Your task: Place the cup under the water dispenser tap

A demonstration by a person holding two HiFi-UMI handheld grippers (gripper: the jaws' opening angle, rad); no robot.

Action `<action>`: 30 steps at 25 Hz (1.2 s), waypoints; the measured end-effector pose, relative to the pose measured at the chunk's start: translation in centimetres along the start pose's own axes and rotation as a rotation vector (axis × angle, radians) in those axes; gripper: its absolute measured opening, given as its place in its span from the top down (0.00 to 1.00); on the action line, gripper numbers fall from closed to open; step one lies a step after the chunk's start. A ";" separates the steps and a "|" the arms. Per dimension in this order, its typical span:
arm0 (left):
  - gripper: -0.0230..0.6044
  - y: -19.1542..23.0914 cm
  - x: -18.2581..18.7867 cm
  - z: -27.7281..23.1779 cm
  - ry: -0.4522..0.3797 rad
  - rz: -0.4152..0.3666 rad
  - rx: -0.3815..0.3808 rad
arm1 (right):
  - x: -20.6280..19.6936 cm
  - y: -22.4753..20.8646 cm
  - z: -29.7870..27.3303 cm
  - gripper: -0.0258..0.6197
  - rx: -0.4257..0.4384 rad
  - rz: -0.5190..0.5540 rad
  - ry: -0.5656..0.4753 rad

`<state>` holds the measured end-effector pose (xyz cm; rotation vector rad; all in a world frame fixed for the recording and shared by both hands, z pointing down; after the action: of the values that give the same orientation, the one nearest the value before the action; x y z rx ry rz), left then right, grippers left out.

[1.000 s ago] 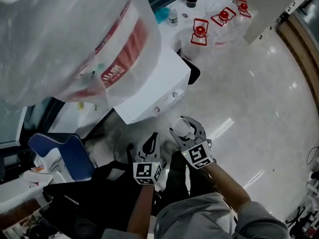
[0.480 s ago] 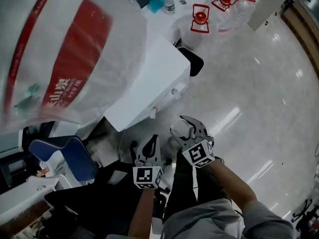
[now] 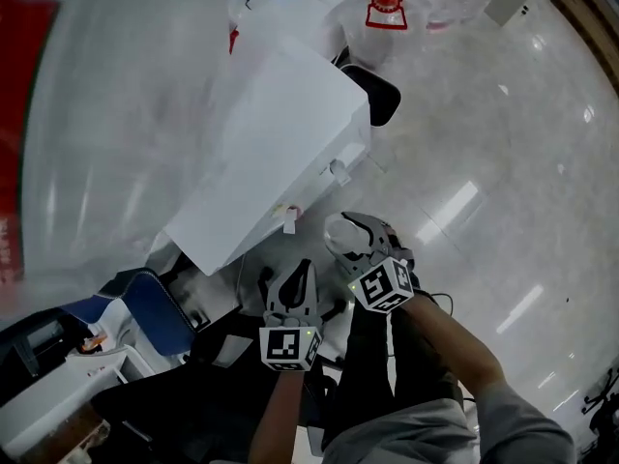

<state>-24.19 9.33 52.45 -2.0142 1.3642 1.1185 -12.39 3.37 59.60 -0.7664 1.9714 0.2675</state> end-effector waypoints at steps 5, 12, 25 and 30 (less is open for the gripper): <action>0.93 0.5 -1.5 -1.0 0.010 -0.008 -0.012 | -2.0 -0.1 -2.7 0.58 0.001 0.011 -0.002; 0.93 1.3 -3.5 -2.1 0.019 -0.017 -0.011 | -3.7 -0.7 -5.6 0.58 -0.008 0.019 -0.006; 0.93 2.0 -6.6 -2.9 0.022 -0.033 -0.031 | -6.9 0.3 -12.0 0.58 0.041 0.061 0.017; 0.93 2.6 -7.7 -3.1 0.015 -0.024 -0.015 | -7.8 0.2 -13.7 0.58 0.052 0.074 0.032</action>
<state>-26.78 10.14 60.72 -2.0481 1.3399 1.1084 -19.73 0.07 73.17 -0.6690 2.0319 0.2484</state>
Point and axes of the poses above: the fingertips, and each gripper's own axes: z backward along the fingers, y to its left, x out of its top, the point moved 7 cm from there along z, backward along the fingers, and after that the axes turned 5 degrees about -z, right-handed, at the moved point
